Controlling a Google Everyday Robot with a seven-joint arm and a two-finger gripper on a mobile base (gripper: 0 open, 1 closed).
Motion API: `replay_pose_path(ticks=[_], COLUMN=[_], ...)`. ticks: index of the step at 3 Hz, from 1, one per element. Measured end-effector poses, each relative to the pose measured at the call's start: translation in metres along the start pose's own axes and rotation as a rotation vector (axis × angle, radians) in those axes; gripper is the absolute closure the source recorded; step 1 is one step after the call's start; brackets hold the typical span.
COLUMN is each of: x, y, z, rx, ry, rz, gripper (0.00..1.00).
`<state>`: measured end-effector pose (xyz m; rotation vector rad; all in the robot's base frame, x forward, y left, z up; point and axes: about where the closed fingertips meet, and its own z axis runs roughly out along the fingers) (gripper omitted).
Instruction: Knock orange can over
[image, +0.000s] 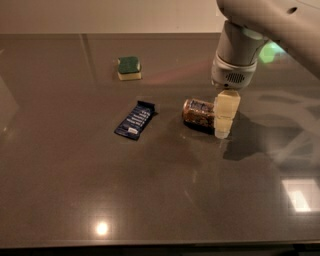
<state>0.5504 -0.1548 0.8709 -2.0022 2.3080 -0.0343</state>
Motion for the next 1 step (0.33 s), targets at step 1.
replay_pose_path(ticks=[1], x=[0.0000], y=[0.0000], z=[0.0000], rx=[0.000], ry=[0.000], rz=[0.000], gripper=[0.00])
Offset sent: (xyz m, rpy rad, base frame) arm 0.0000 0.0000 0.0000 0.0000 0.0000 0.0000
